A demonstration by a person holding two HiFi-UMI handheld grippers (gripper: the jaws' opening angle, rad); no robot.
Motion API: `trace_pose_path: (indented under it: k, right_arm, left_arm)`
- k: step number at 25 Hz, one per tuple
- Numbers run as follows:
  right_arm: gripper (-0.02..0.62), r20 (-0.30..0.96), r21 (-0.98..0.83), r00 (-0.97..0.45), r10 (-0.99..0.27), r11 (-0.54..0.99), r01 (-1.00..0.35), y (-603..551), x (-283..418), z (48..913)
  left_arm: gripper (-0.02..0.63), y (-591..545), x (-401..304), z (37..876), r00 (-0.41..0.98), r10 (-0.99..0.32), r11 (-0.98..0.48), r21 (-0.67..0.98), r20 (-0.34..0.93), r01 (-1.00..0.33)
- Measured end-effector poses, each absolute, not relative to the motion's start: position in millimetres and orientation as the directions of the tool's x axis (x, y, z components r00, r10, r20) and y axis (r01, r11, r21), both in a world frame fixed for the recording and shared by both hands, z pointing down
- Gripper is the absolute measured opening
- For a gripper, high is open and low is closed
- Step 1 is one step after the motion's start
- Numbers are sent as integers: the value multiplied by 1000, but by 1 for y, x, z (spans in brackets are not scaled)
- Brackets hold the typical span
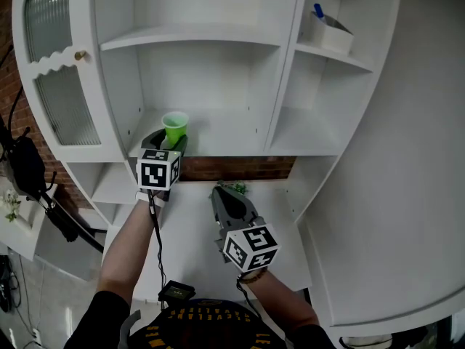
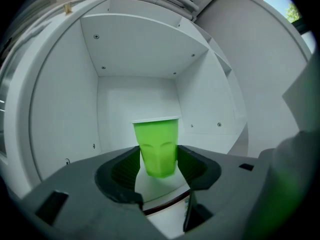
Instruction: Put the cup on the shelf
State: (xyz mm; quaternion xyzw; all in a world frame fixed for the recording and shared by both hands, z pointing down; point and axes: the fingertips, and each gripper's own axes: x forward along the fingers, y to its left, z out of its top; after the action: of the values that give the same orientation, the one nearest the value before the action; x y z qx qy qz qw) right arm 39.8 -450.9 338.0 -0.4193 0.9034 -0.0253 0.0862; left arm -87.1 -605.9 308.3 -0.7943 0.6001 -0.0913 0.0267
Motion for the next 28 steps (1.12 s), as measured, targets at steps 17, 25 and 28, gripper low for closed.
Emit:
trace_pose_path:
  k: [17, 25, 28]
  right_arm:
    - [6, -155, -139, -635, -757, 653, -745, -429, 50, 335]
    - [6, -152, -154, -631, -761, 649, -745, -423, 52, 340]
    - [6, -151, -160, -626, -765, 644, -748, -421, 55, 342]
  left_arm:
    - [239, -604, -87, 313, 225, -967, -242, -160, 122, -957]
    - [245, -590, -87, 310, 246, -964, -258, -135, 99, -957]
    - [245, -568, -84, 310, 269, -961, -274, -121, 58, -954]
